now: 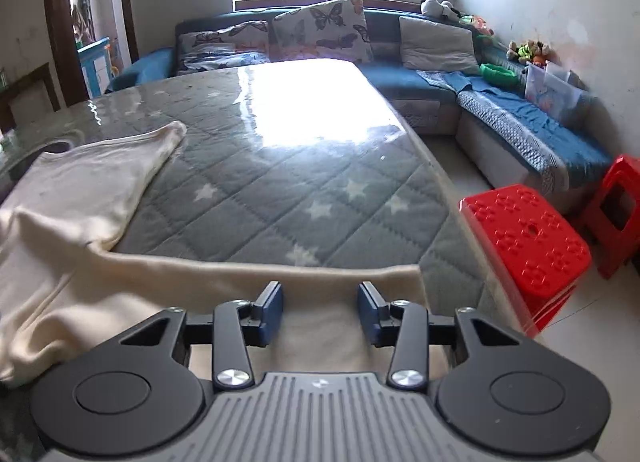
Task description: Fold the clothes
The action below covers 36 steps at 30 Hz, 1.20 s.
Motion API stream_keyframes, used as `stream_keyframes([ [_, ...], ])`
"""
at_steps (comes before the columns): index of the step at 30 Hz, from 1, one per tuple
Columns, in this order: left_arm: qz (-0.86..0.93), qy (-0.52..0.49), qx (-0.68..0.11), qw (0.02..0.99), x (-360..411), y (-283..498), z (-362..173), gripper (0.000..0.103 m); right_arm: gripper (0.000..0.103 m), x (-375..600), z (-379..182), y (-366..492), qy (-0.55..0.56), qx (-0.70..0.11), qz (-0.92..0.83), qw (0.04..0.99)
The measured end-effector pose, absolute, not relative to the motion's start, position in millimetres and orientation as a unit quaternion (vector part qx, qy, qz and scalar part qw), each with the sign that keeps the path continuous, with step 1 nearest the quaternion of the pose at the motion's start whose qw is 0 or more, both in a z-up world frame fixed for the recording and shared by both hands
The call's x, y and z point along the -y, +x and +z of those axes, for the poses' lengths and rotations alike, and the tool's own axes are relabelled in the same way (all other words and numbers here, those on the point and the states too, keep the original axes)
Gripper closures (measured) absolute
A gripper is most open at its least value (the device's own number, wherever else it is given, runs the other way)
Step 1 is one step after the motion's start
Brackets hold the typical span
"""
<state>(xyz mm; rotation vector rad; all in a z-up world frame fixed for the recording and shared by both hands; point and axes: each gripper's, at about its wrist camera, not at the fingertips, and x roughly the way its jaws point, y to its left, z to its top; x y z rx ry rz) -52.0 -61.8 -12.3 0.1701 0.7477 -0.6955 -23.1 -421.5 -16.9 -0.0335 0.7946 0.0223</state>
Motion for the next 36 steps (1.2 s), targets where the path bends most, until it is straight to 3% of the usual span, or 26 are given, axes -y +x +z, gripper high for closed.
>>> stream_keyframes([
  [8,-0.337,0.077,-0.356,0.868,62,-54,-14,0.022,0.053,433,-23,20,-0.014,-0.372,0.010,0.928],
  [16,-0.325,0.055,-0.348,0.878,54,-55,-7,0.021,0.052,431,-19,19,-0.018,-0.375,0.017,0.927],
  [21,-0.281,0.026,-0.332,0.900,29,-60,5,0.014,0.052,400,0,8,-0.044,-0.358,0.061,0.931],
  [36,0.077,-0.032,-0.288,0.954,-126,-101,23,0.009,0.049,259,-2,-18,-0.110,-0.346,0.279,0.889],
])
